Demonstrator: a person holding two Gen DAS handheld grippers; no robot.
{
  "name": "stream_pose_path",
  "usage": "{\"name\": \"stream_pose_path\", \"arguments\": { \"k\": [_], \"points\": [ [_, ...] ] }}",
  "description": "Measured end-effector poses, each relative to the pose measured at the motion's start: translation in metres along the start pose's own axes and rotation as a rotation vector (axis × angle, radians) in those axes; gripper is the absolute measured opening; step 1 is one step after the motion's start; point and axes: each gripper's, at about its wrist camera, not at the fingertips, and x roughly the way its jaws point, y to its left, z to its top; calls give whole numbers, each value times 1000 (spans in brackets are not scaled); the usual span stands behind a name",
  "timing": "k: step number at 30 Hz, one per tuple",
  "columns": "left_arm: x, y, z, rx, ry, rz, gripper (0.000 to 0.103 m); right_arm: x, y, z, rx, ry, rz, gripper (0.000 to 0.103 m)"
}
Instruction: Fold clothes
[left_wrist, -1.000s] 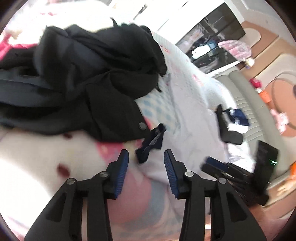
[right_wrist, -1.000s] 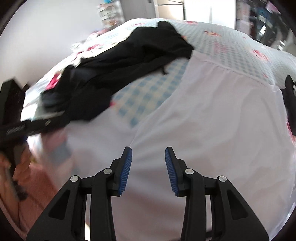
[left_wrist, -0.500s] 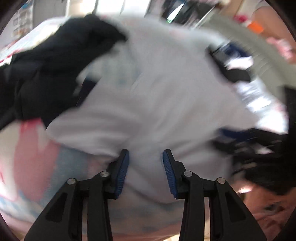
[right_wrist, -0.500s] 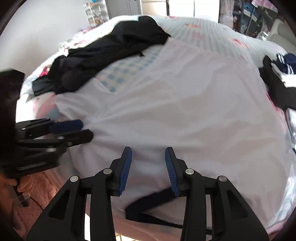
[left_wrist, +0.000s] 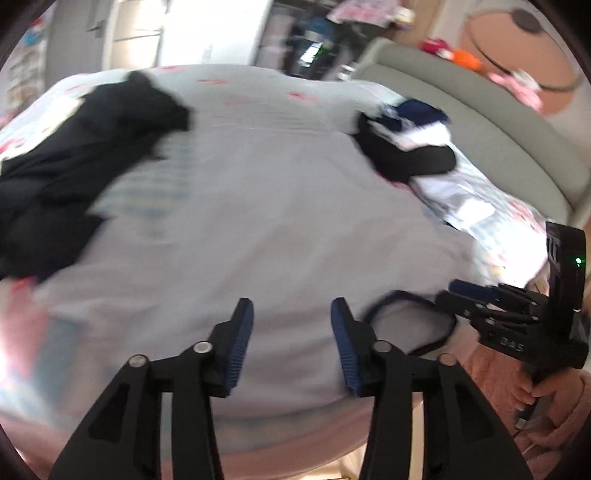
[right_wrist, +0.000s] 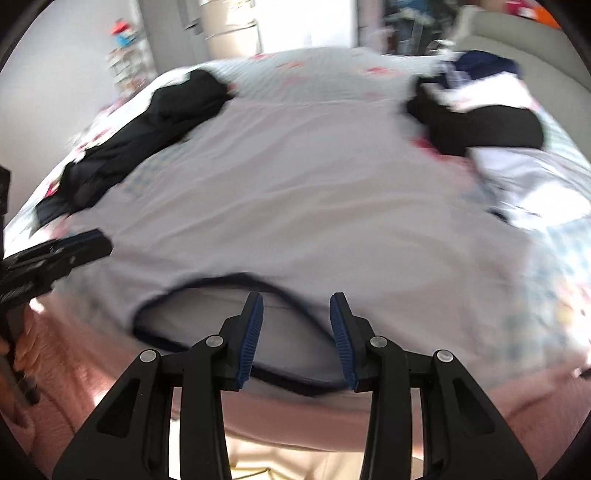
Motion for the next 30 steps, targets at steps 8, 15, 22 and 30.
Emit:
{"name": "stream_pose_path", "arguments": {
  "k": [8, 15, 22, 30],
  "points": [
    [43, -6, -19, -68, 202, 152, 47, 3, -66, -42, 126, 112, 25, 43],
    [35, -69, 35, -2, 56, -1, 47, -35, -117, -34, 246, -22, -7, 46],
    [99, -156, 55, 72, 129, -66, 47, -26, -181, -12, 310, -40, -186, 46],
    [172, -249, 73, 155, 222, -122, 47, -11, -227, -1, 380, -68, -161, 46]
  ]
}}
